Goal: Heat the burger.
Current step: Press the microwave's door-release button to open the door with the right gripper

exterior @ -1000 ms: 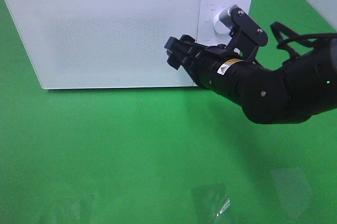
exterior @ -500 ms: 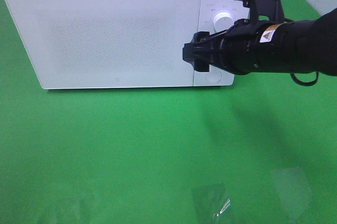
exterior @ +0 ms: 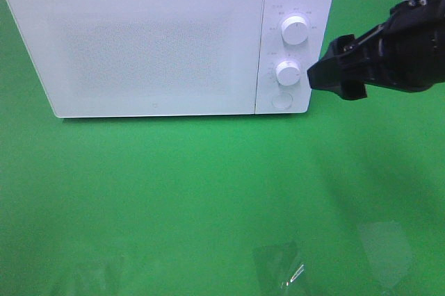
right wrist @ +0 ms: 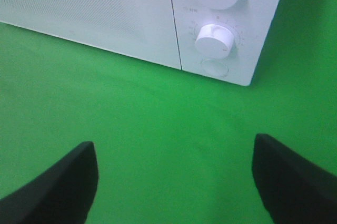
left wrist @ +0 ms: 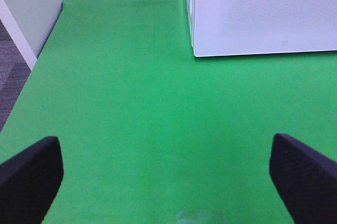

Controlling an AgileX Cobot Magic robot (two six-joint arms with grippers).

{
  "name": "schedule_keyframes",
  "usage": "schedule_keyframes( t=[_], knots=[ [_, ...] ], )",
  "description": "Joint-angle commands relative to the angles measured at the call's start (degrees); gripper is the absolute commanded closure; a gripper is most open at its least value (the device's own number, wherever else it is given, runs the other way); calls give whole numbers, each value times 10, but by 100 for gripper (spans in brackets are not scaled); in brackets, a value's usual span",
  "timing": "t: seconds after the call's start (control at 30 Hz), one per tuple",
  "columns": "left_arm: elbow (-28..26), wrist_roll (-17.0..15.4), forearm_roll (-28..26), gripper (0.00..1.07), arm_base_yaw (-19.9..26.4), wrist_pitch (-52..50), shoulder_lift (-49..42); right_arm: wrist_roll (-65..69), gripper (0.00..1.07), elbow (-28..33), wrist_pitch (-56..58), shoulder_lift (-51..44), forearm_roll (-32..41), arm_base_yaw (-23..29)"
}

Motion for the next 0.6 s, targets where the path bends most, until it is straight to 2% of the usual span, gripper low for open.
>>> schedule_keyframes(
  t=[0.03, 0.1, 0.47, 0.6],
  knots=[
    [2, 2, -3, 7, 2, -2, -11, -1, 28, -2, 54, -36, -15, -3],
    [2, 2, -3, 7, 2, -2, -11, -3, 27, -2, 96, -83, -29, -3],
    [2, 2, -3, 7, 2, -2, -11, -5, 27, -1, 201, -182, -35, -3],
    [2, 2, -3, 7, 2, -2, -11, -2, 27, 7, 258, -245, -55, -3]
  ],
)
